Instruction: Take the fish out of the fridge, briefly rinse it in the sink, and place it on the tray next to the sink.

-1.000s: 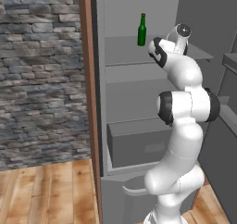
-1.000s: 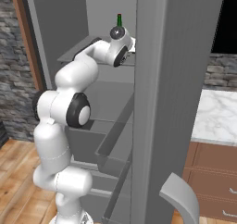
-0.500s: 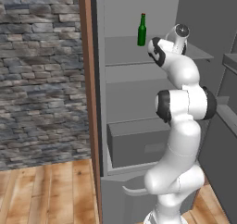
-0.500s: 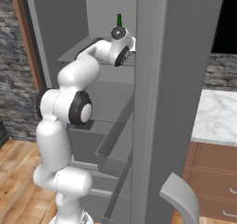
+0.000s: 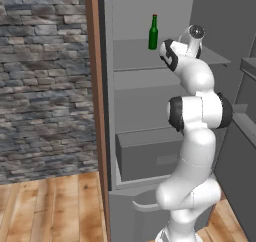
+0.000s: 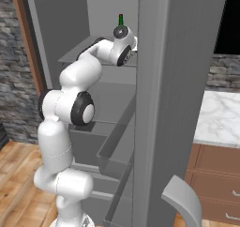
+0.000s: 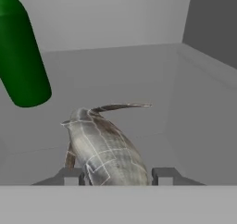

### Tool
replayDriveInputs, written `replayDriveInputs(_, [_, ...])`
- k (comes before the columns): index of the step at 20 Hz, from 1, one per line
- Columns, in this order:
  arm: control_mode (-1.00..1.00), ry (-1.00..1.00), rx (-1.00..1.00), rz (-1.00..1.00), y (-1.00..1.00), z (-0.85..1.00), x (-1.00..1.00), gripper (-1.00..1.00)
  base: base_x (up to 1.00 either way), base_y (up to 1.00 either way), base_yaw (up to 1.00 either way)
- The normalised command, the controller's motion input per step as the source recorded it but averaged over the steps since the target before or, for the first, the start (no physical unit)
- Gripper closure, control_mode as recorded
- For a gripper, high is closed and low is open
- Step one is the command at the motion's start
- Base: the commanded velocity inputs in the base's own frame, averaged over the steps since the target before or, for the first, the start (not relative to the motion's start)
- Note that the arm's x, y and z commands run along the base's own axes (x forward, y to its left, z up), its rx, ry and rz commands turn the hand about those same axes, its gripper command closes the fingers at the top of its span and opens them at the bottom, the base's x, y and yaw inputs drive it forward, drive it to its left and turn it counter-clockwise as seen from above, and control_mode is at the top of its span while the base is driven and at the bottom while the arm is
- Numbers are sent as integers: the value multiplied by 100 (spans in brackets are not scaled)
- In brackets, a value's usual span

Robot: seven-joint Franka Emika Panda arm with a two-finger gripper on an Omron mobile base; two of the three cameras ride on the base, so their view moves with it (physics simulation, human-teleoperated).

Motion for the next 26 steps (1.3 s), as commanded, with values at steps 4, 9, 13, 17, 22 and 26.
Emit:
replayDriveInputs(4, [-100, 0, 0, 0, 3, 0, -3, 100, 0, 0, 0])
replayDriveInputs(9, [-100, 0, 3, 0, 40, 14, -64, 100, 0, 0, 0])
replayDriveInputs(13, [-100, 0, 9, 0, 58, 46, -100, 100, 0, 0, 0])
replayDriveInputs(17, [-100, 0, 11, 0, 67, 65, -100, 100, 0, 0, 0])
replayDriveInputs(22, [-100, 1, 6, 0, 73, 40, -100, 100, 0, 0, 0])
replayDriveInputs(26, [-100, 1, 2, -1, 71, -9, -100, 100, 0, 0, 0])
